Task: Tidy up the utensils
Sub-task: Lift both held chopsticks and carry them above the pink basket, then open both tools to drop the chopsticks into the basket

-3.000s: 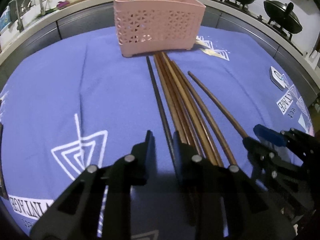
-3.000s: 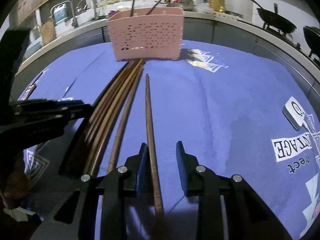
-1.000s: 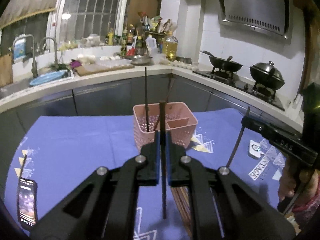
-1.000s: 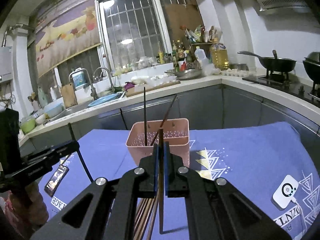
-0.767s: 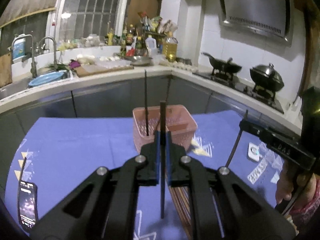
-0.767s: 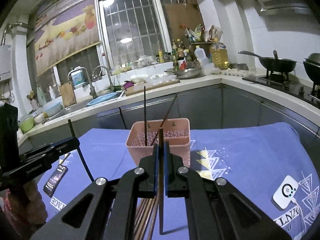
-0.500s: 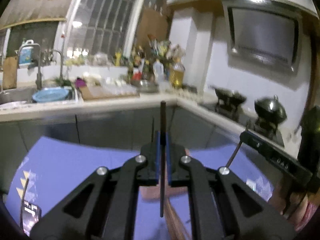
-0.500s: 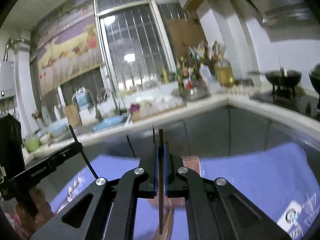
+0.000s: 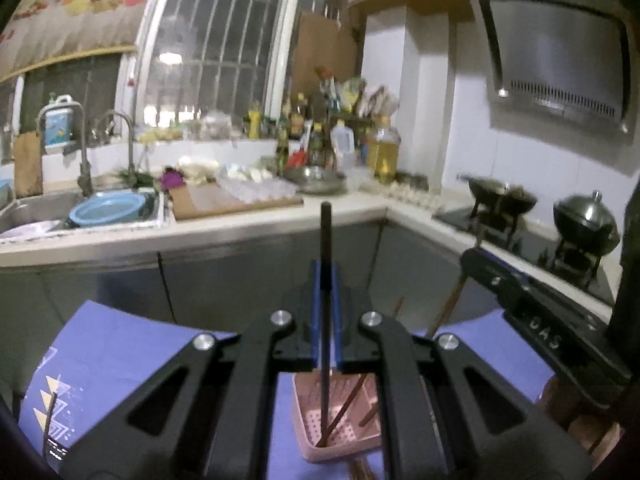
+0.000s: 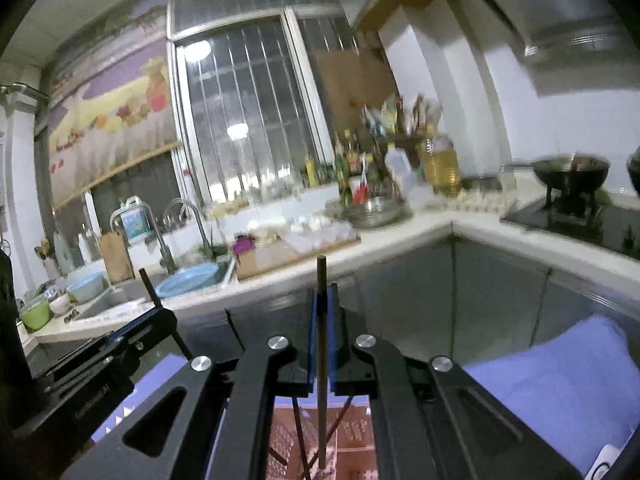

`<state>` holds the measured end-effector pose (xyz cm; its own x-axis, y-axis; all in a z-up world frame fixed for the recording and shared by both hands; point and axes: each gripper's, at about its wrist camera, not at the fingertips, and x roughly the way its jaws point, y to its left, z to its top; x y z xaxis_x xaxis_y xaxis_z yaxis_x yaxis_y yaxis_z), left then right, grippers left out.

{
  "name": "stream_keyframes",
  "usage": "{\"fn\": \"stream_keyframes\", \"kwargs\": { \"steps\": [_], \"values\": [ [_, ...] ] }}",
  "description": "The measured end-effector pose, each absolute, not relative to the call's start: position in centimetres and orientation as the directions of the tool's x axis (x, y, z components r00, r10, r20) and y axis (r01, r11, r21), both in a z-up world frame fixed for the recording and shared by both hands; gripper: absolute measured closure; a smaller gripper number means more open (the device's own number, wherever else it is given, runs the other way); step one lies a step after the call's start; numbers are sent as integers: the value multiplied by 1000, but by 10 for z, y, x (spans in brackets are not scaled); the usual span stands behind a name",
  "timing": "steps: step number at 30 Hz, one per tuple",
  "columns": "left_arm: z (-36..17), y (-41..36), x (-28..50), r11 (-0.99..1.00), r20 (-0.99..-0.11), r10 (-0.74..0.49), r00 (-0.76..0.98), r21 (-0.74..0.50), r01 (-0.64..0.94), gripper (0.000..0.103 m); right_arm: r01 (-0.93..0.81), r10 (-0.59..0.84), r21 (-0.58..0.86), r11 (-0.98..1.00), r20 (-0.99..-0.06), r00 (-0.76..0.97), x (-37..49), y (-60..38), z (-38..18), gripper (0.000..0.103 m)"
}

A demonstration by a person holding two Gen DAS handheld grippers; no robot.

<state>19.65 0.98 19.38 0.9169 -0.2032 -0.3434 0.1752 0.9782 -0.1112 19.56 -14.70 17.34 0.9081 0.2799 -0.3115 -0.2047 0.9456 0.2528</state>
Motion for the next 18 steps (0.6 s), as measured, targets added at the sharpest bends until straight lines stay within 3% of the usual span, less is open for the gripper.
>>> {"fn": "stream_keyframes", "kwargs": {
  "steps": [6,9,11,13,15,18],
  "values": [
    [159,5,228,979,-507,-200,838,-129,156,95,-193,334,328,925,-459,823,222,-147,139,97],
    [146,8,232,980,-553,-196,809,-146,138,80,-184,359,370,911,-488,796,224,-149,133,94],
    [144,14,227,981,-547,-182,817,-152,117,59,-172,360,392,904,-479,800,219,-154,135,86],
    [147,18,218,981,-531,-179,828,-162,109,57,-168,368,423,891,-453,812,212,-160,139,64],
    [153,25,202,977,-505,-191,842,-179,114,57,-172,374,447,878,-413,831,197,-167,145,51],
    [156,33,176,973,-477,-205,855,-197,123,57,-195,385,445,874,-389,837,172,-172,149,48]
  ]
}}
